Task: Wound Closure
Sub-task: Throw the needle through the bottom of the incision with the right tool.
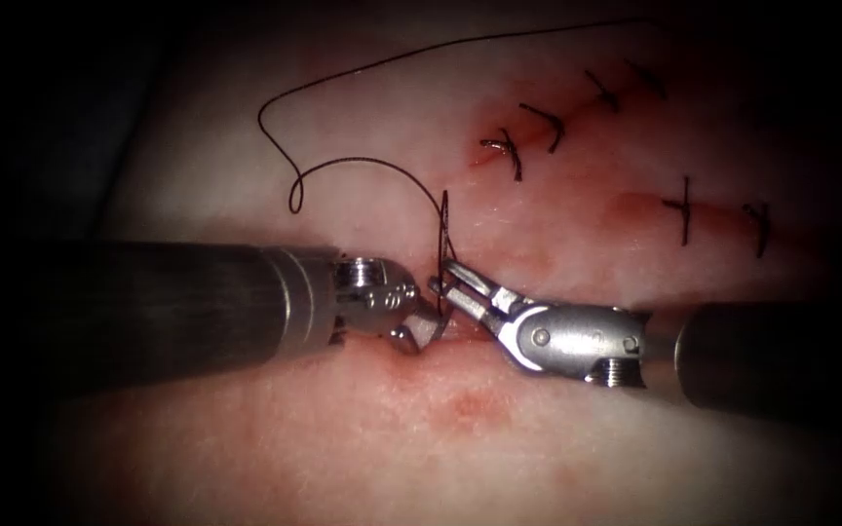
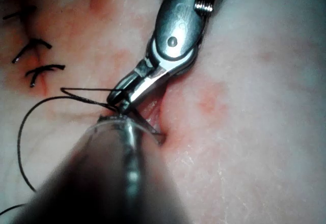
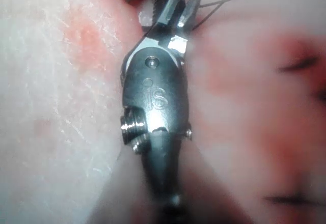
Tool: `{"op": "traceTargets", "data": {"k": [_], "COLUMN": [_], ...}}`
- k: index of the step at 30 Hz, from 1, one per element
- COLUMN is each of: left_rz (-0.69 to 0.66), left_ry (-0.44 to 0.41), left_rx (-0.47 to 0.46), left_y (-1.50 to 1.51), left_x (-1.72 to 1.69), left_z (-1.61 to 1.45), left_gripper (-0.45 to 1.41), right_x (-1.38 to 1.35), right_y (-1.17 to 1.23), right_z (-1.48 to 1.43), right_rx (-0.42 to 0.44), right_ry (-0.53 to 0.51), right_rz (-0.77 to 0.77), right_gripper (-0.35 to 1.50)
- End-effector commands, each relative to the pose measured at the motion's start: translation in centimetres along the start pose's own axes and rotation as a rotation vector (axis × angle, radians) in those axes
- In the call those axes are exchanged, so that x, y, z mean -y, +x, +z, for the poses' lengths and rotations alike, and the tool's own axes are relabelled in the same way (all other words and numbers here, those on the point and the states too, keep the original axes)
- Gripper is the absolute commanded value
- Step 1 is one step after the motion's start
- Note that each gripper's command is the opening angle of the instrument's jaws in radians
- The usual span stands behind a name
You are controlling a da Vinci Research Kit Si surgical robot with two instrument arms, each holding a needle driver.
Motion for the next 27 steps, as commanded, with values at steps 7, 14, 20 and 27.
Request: {"op": "traceTargets", "data": {"k": [7,14,20,27], "left_rz": [-0.017,-0.019,-0.029,-0.021], "left_ry": [0.05,0.178,0.238,0.243], "left_rx": [-0.022,-0.1,-0.115,-0.13], "left_y": [0.04,0.09,0.12,0.09], "left_x": [-0.1,-0.27,-0.44,-0.56], "left_z": [-0.09,-0.42,-0.44,-0.17], "left_gripper": [0.26,0.24,0.09,-0.05], "right_x": [-0.06,-0.11,-0.16,-0.36], "right_y": [-0.06,-0.09,-0.11,-0.03], "right_z": [0.06,0.07,0.06,0.06], "right_rx": [0.017,0.034,0.039,0.054], "right_ry": [0.018,0.022,0.019,0.029], "right_rz": [0.072,0.088,0.101,0.122], "right_gripper": [-0.35,-0.35,-0.35,-0.35]}}
